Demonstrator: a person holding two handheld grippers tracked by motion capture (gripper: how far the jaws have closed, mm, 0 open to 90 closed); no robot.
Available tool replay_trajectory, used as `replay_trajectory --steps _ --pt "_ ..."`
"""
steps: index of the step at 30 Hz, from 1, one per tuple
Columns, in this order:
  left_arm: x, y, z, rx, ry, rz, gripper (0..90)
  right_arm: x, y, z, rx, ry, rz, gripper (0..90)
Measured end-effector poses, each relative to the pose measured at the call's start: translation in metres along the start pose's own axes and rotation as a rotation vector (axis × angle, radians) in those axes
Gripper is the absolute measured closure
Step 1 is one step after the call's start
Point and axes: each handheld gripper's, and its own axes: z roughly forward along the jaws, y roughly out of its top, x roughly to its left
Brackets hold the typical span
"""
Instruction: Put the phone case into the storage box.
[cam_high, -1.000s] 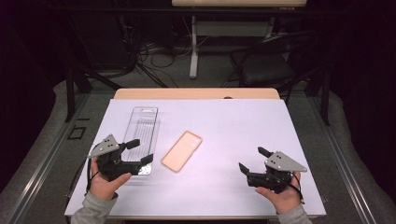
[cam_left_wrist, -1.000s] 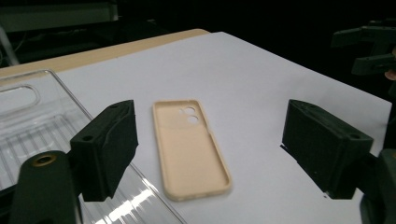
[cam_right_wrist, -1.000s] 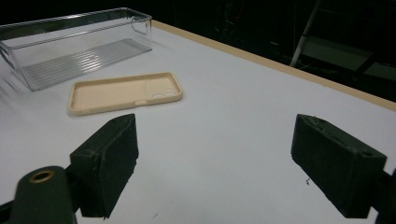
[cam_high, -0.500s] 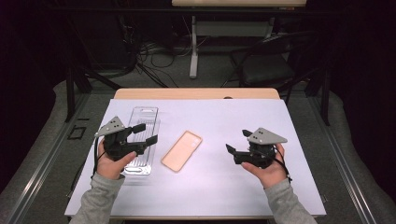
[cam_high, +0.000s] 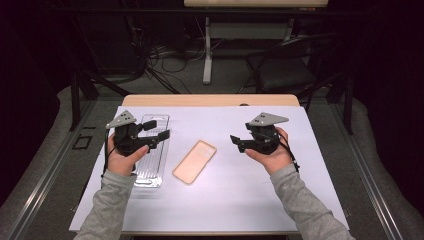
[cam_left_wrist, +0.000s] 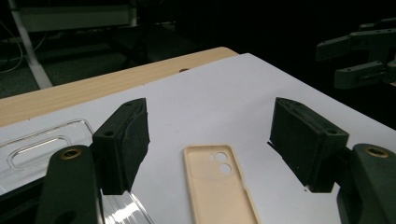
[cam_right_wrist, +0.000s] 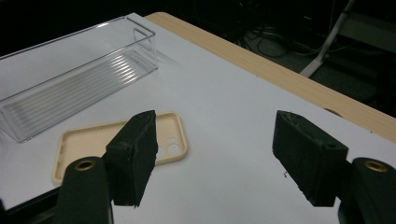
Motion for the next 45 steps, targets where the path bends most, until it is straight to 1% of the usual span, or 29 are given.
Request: replay_trajectory --steps 1,3,5,6,7,9,11,12,14,15,18,19,20,22,25,27,28,29,30,31,32,33,34,37,38,39,42,45 --pt "0.0 0.0 0.0 0.0 0.001 -0.004 28.9 -0.001 0.004 0.004 0.015 0.002 0.007 31.0" --pt "0.0 0.0 0.0 0.002 0.008 -0.001 29.5 -0.002 0.008 0.008 0.022 0.007 0.015 32.9" --pt "-0.001 -0.001 -0.001 0.011 0.016 0.017 30.7 -0.002 0.013 0.012 0.042 0.008 0.005 35.5" --pt "-0.001 -0.001 -0.002 0.015 0.015 0.024 31.9 -0.002 0.016 0.015 0.047 0.006 -0.006 37.3" --pt "-0.002 -0.001 -0.003 0.016 0.015 0.024 33.2 -0.001 0.021 0.02 0.08 0.006 -0.036 38.7" --pt "-0.002 -0.003 -0.005 0.022 0.026 0.029 33.9 -0.001 0.023 0.021 0.088 0.008 -0.046 40.1" --pt "-0.001 -0.005 -0.006 0.039 0.017 0.032 36.0 -0.001 0.028 0.027 0.112 0.011 -0.077 40.6" --pt "-0.001 -0.005 -0.006 0.045 0.016 0.039 37.2 0.0 0.03 0.03 0.118 0.012 -0.085 41.3" --pt "-0.001 -0.006 -0.007 0.058 0.034 0.045 37.3 0.002 0.036 0.038 0.13 0.039 -0.106 42.6" --pt "0.0 -0.007 -0.008 0.064 0.036 0.051 37.3 0.002 0.036 0.038 0.13 0.039 -0.106 42.6" --pt "-0.001 -0.007 -0.011 0.047 0.044 0.07 37.4 0.005 0.039 0.046 0.136 0.05 -0.134 43.1" --pt "-0.001 -0.007 -0.012 0.042 0.044 0.063 37.4 0.006 0.04 0.049 0.141 0.059 -0.143 43.4" --pt "-0.001 -0.007 -0.014 0.041 0.038 0.055 37.4 0.007 0.041 0.052 0.158 0.066 -0.151 43.4" --pt "-0.001 -0.007 -0.016 0.031 0.024 0.043 37.3 0.01 0.042 0.057 0.193 0.063 -0.171 43.4" --pt "-0.002 -0.007 -0.017 0.029 0.039 0.043 37.4 0.014 0.045 0.066 0.253 0.059 -0.17 45.1" --pt "-0.003 -0.007 -0.018 0.029 0.036 0.048 37.2 0.016 0.049 0.071 0.29 0.058 -0.159 48.2" --pt "-0.003 -0.007 -0.017 0.033 0.037 0.05 36.4 0.017 0.051 0.076 0.296 0.064 -0.155 48.7" --pt "-0.003 -0.007 -0.017 0.034 0.042 0.056 36.4 0.017 0.051 0.076 0.296 0.064 -0.155 48.7" --pt "-0.004 -0.007 -0.017 0.037 0.047 0.058 35.2 0.016 0.054 0.081 0.304 0.073 -0.143 51.3" --pt "-0.004 -0.008 -0.017 0.039 0.048 0.057 34.4 0.016 0.055 0.083 0.309 0.076 -0.146 52.2" --pt "-0.004 -0.008 -0.017 0.041 0.043 0.05 34.4 0.016 0.055 0.083 0.309 0.076 -0.146 52.2" --pt "-0.004 -0.008 -0.017 0.041 0.041 0.044 33.5 0.017 0.057 0.09 0.321 0.081 -0.155 54.1" --pt "-0.003 -0.009 -0.016 0.039 0.037 0.034 33.5 0.017 0.057 0.09 0.321 0.081 -0.155 54.1" --pt "-0.001 -0.01 -0.016 0.04 0.026 0.015 32.1 0.017 0.057 0.101 0.35 0.091 -0.151 57.9" --pt "-0.001 -0.01 -0.017 0.04 0.025 0.012 31.8 0.017 0.056 0.104 0.351 0.091 -0.152 58.5" --pt "0.0 -0.01 -0.017 0.035 0.021 0.006 31.4 0.017 0.056 0.107 0.364 0.093 -0.161 59.2" --pt "0.001 -0.01 -0.018 0.029 0.01 -0.001 31.3 0.017 0.054 0.117 0.393 0.098 -0.165 61.2" --pt "0.001 -0.01 -0.02 0.022 0.01 -0.006 31.4 0.018 0.054 0.123 0.416 0.106 -0.165 61.4"
